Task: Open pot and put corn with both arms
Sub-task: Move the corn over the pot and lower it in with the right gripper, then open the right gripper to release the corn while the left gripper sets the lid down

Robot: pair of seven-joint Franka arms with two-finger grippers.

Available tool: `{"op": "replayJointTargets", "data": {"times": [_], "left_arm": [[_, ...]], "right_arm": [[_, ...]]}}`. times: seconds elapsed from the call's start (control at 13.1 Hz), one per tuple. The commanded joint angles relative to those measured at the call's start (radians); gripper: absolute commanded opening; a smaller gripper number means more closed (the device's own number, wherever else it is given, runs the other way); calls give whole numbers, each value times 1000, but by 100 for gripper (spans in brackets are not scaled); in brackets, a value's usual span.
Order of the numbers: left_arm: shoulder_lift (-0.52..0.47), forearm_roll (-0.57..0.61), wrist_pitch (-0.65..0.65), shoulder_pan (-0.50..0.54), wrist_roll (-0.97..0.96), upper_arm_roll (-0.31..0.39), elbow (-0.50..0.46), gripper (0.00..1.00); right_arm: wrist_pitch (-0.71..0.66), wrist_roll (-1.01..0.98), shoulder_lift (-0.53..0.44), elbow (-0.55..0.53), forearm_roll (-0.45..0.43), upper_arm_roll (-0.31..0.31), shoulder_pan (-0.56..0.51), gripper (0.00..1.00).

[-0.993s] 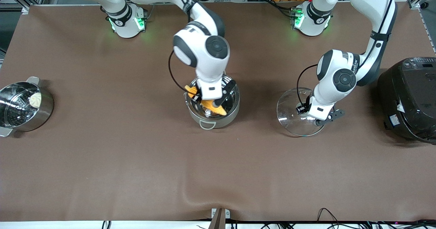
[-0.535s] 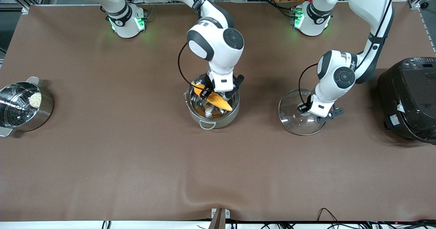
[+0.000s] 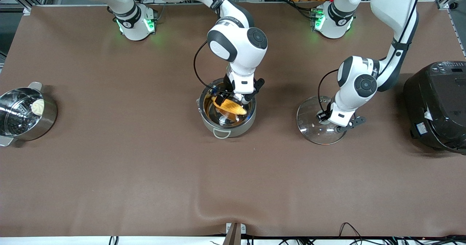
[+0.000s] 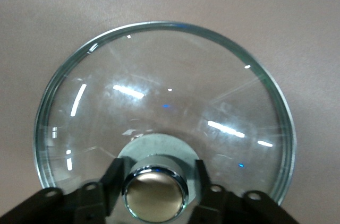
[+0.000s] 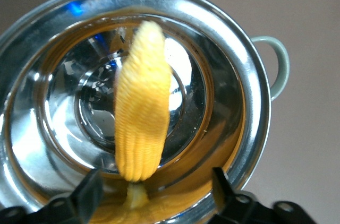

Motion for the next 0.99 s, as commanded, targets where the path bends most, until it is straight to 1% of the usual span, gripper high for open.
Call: {"op": "replayJointTargets", "data": {"times": [0.0, 0.08, 0.15, 0.31, 0.38, 0.53, 0.61, 0.69, 0.76, 0.84, 0.92], "left_arm": [[-5, 19, -2, 12, 1, -9, 44, 100], [-23, 19, -17, 12, 1, -8, 56, 100], [-46, 19, -61, 12, 1, -7, 82, 100], [-79, 19, -208, 13, 3, -5, 180, 100], [-106, 19, -273, 13, -3, -8, 212, 100], [-187, 19, -318, 15, 12, -7, 217, 100], [-226, 19, -342, 27, 49, -5, 220, 100], [-260, 19, -364, 39, 105, -5, 228, 100], [-289, 19, -384, 58, 173, -5, 246, 100], [-304, 19, -434, 81, 248, -5, 289, 100], [-301, 19, -523, 87, 303, -5, 361, 100]], "right_arm": [[-37, 24, -17, 1, -25, -7, -14, 100], [-55, 24, -22, 4, -20, -7, -42, 100], [-80, 19, -34, 5, -11, -7, -71, 100], [-127, 28, -86, 7, 19, -9, -132, 100], [-173, 28, -109, 7, 32, -9, -193, 100], [-218, 18, -152, -1, 126, -9, -313, 100], [-226, 11, -163, -2, 163, -7, -373, 100], [-229, 4, -180, -21, 176, -6, -420, 100], [-220, -5, -218, -63, 176, -7, -451, 100], [-215, -7, -261, -108, 178, -6, -489, 100], [-218, -10, -304, -137, 187, -4, -522, 100]]}}
